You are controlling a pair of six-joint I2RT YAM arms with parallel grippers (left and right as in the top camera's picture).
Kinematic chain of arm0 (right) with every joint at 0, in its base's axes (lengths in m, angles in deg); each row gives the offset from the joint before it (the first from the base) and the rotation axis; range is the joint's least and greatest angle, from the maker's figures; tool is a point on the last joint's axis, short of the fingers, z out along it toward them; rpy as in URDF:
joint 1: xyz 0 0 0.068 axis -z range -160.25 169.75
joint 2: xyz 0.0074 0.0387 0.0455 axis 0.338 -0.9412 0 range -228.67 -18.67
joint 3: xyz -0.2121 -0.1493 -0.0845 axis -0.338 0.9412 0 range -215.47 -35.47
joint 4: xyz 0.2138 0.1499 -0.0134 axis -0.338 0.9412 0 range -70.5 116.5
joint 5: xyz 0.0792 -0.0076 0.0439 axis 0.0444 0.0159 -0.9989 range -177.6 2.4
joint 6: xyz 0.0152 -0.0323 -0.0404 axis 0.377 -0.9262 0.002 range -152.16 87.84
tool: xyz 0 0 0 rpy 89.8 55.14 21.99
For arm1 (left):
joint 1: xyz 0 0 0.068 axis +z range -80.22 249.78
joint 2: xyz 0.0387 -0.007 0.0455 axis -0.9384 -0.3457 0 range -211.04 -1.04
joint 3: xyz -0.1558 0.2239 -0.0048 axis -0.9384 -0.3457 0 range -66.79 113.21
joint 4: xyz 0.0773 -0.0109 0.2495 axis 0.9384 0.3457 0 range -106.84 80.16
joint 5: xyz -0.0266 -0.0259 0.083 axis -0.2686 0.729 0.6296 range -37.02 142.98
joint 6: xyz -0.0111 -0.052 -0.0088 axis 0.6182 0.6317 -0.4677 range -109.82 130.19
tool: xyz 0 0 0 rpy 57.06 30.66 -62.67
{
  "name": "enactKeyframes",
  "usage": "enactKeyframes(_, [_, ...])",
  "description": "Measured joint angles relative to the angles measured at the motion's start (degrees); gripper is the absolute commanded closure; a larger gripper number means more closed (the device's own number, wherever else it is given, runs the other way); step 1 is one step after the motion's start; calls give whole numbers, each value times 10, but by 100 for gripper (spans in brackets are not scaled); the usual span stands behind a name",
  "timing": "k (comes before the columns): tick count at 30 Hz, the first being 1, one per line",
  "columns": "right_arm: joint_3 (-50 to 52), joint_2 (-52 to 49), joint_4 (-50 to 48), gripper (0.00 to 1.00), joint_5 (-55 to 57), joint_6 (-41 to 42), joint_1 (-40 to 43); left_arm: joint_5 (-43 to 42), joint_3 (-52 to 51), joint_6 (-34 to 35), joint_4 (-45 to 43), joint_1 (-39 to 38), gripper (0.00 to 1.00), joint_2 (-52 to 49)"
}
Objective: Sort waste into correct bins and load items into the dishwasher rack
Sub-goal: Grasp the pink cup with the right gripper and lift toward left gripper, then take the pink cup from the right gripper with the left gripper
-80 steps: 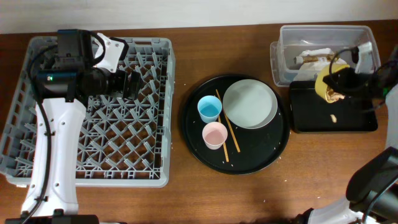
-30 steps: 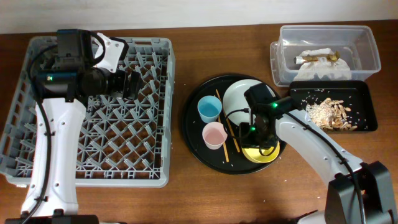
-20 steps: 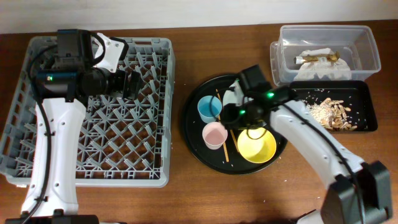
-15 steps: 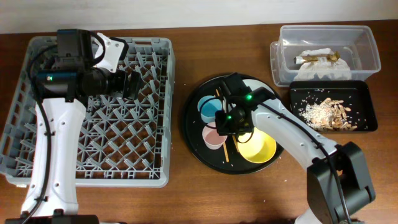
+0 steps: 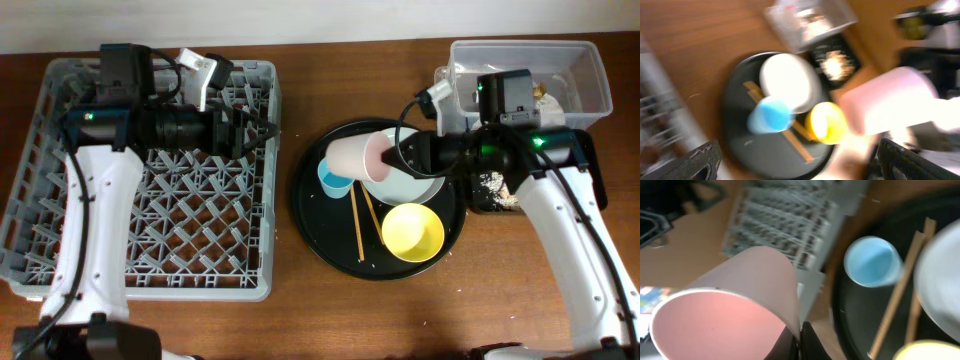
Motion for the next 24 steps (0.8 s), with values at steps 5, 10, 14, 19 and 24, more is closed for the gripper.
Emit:
enactKeyframes(5, [3,-12,-148,96,-184,-54,0,-331,0,-14,-29,0,0,-65])
enactKeyframes(10, [4,-57,-309,96,-212,24,-8,-365,1,-14,-28,-23,4,-66])
enactKeyframes(14, [4,-63,-401,96,-196,97,-64,-367,1,-14,-29,-33,4,-66])
enactKeyframes(19, [4,-87,-455,96,-137,148,-115,-371,1,-14,-29,-33,5,-66])
enactKeyframes(24, [4,-89,-473,96,-117,158,-124,-372,1,-14,-29,-35,8,-66])
